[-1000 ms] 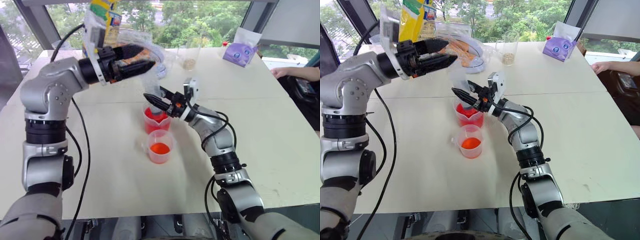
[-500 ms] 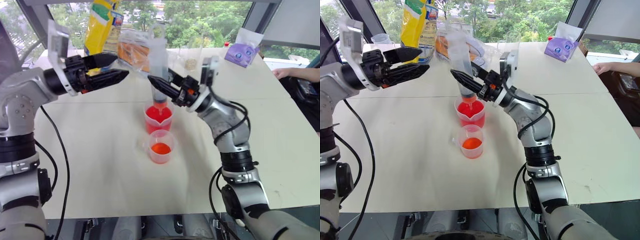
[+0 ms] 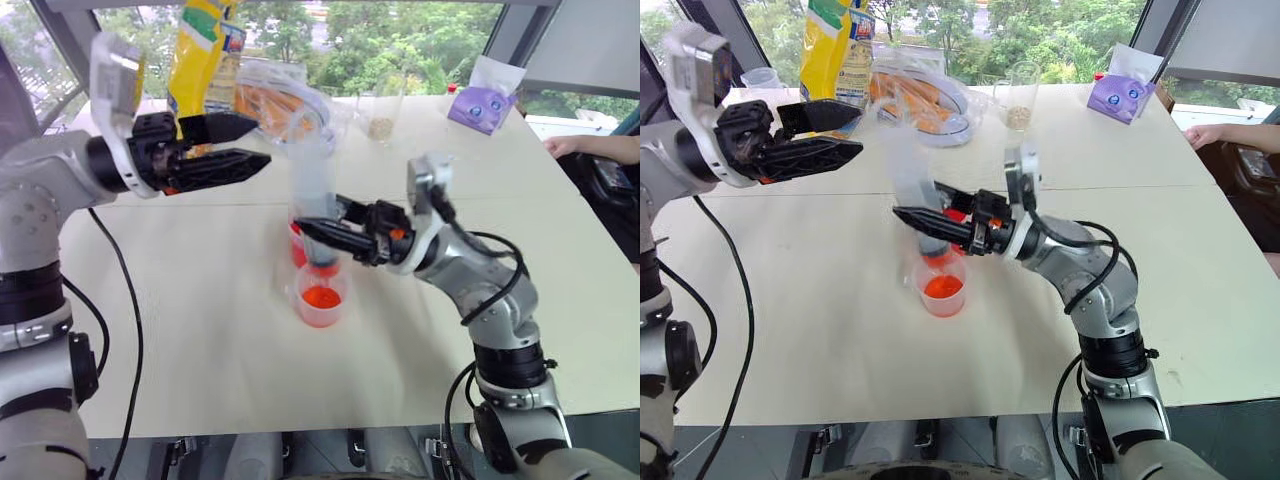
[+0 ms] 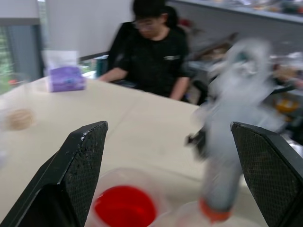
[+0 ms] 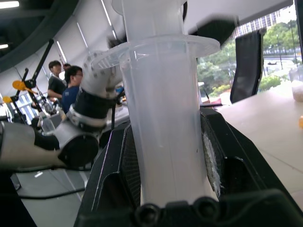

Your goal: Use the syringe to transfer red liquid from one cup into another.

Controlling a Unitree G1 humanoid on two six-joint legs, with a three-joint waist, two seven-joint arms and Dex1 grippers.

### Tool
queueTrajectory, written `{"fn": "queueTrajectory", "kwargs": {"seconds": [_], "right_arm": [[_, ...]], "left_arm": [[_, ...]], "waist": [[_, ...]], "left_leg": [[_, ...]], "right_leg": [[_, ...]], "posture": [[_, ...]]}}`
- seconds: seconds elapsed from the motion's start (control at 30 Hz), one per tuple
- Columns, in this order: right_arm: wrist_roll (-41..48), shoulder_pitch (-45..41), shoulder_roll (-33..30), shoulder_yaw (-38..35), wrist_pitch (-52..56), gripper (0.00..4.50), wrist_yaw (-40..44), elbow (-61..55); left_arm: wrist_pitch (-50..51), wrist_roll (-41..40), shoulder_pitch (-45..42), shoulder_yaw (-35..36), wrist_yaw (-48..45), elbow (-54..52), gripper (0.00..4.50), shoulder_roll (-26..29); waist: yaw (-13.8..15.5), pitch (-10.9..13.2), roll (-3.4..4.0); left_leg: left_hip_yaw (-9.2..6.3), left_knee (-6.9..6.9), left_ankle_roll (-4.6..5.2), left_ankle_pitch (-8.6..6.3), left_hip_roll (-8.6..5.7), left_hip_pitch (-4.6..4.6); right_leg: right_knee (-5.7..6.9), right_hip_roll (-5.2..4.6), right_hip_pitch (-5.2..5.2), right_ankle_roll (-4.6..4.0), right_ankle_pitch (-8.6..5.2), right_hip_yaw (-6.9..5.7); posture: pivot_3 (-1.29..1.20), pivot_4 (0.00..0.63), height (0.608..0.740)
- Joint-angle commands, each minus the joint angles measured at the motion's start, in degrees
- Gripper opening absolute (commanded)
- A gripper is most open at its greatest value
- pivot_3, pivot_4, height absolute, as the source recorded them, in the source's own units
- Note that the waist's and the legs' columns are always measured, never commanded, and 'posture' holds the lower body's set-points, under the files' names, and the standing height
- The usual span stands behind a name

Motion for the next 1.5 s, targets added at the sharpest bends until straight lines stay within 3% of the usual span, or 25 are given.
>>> {"fn": "queueTrajectory", "kwargs": {"seconds": [0.03, 0.33, 0.67, 0.77, 0.97, 1.0, 1.5], "right_arm": [[-1.7, 0.4, -0.1, 0.6, -3.2, 1.39, 1.3, -0.4], [-3.5, 0.6, 0.2, 1.0, -5.3, 1.39, 1.9, 0.9], [-3.7, -0.1, 0.0, 1.0, -5.7, 1.39, 1.8, 1.5], [-3.8, -0.1, -0.1, 1.0, -5.6, 1.39, 1.7, 1.4], [-3.9, 0.5, 0.2, 1.5, -5.5, 1.39, 1.6, 1.0], [-3.9, 0.6, 0.2, 1.5, -5.4, 1.39, 1.6, 0.9], [-1.9, -1.8, 0.2, -0.1, -3.8, 1.39, 0.2, -1.2]], "left_arm": [[2.7, -4.9, -1.4, 2.2, -0.5, -2.7, 4.27, 1.6], [5.8, -10.9, -1.4, 2.2, 1.3, -4.5, 4.27, 1.8], [4.5, -9.9, -1.6, -1.9, 3.7, -5.1, 4.27, -1.6], [4.5, -10.3, -1.8, -2.2, 4.6, -5.1, 3.37, -2.5], [4.8, -10.9, -2.1, -2.1, 5.1, -4.7, 0.31, -3.0], [4.9, -10.9, -2.1, -2.1, 5.1, -4.7, 0.05, -3.0], [2.7, -6.0, 2.1, -6.5, 1.6, -7.0, 0.05, -2.7]], "waist": [[-0.1, 0.0, 0.0], [0.1, 0.0, 0.0], [0.0, 0.0, 0.0], [0.1, 0.0, 0.0], [0.0, 0.0, 0.0], [0.0, 0.0, 0.0], [0.0, 0.0, 0.0]], "left_leg": [[-0.01, 0.0, 0.0, 0.0, 0.01, 0.0], [-0.03, 0.0, -0.01, 0.0, 0.01, 0.0], [-0.02, 0.01, -0.01, 0.01, 0.0, 0.0], [-0.03, 0.01, -0.01, 0.01, 0.0, 0.01], [-0.02, 0.01, -0.01, 0.01, 0.0, 0.0], [-0.03, 0.01, -0.01, 0.01, 0.0, 0.01], [-0.02, 0.01, -0.01, 0.01, 0.0, 0.0]], "right_leg": [[0.0, 0.02, 0.0, 0.0, 0.0, 0.0], [0.0, 0.03, 0.01, 0.0, 0.0, 0.0], [0.0, 0.02, 0.01, 0.0, 0.0, 0.0], [0.0, 0.03, 0.01, 0.0, 0.0, 0.0], [0.0, 0.03, 0.01, 0.0, 0.0, 0.0], [0.0, 0.03, 0.01, 0.0, 0.0, 0.0], [0.0, 0.03, 0.01, -0.01, 0.0, 0.0]], "posture": [[0.0, 0.15, 0.74], [0.0, 0.15, 0.74], [0.0, 0.15, 0.74], [0.0, 0.15, 0.74], [0.0, 0.15, 0.74], [0.0, 0.15, 0.74], [0.0, 0.15, 0.74]]}}
